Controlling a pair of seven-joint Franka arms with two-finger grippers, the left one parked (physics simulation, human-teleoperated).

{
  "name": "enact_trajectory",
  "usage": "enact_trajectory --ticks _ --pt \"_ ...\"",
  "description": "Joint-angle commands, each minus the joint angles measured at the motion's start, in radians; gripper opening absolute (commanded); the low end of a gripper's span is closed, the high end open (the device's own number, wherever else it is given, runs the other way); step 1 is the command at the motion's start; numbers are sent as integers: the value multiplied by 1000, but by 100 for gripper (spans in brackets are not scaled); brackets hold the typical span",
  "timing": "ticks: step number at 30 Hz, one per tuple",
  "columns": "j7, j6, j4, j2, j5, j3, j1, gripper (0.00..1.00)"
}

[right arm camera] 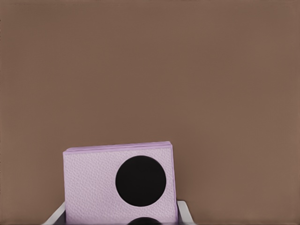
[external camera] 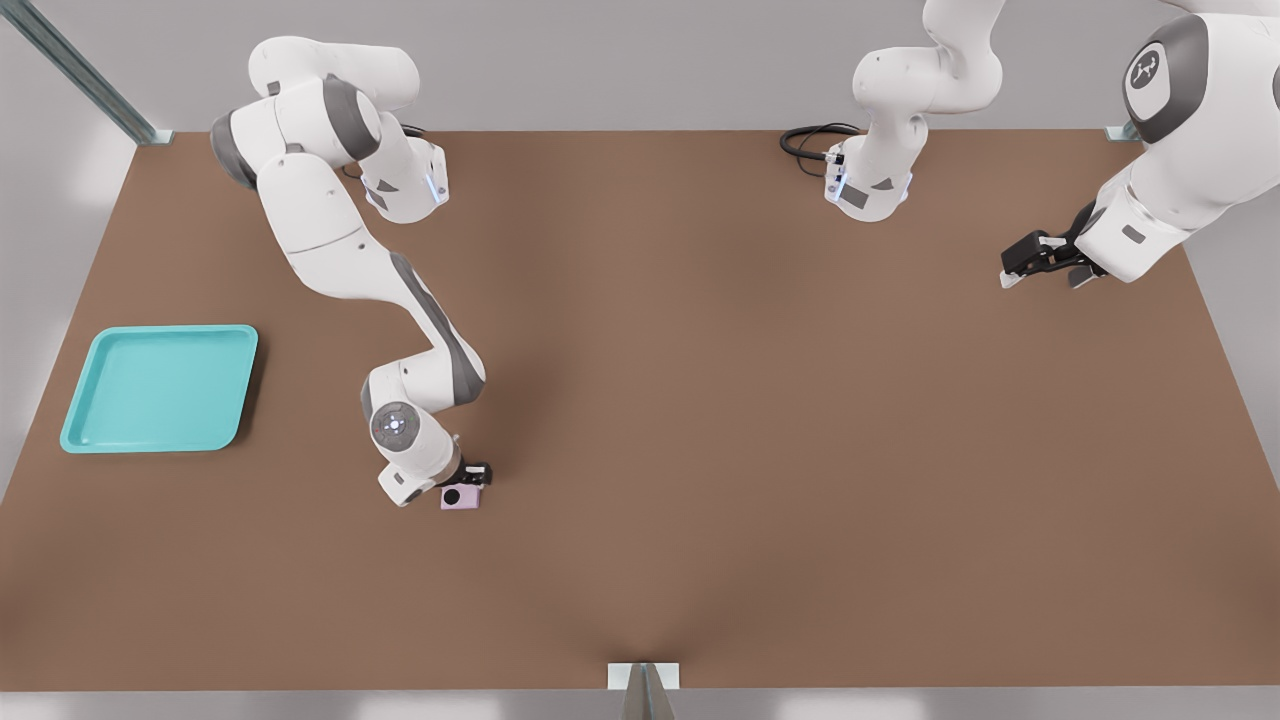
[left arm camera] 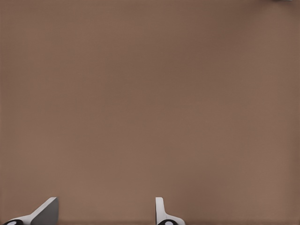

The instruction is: Keep left arm still and place phone on the tray with right arm

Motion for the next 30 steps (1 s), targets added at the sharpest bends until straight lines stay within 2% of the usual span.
enact_trajectory --ticks 1,5,8,16,23,30 --pt "19 -18 1 -4 -10 0 0 75" --pt "11 -59 -2 -44 -10 0 -11 75" --pt "-67 -58 -94 -141 -8 0 -71 75" --pt "-504 -58 -455 -440 -8 3 -431 72" --pt "-872 -52 -487 -439 -8 9 -730 72" --pt "-1010 -44 -430 -370 -8 5 -850 75"
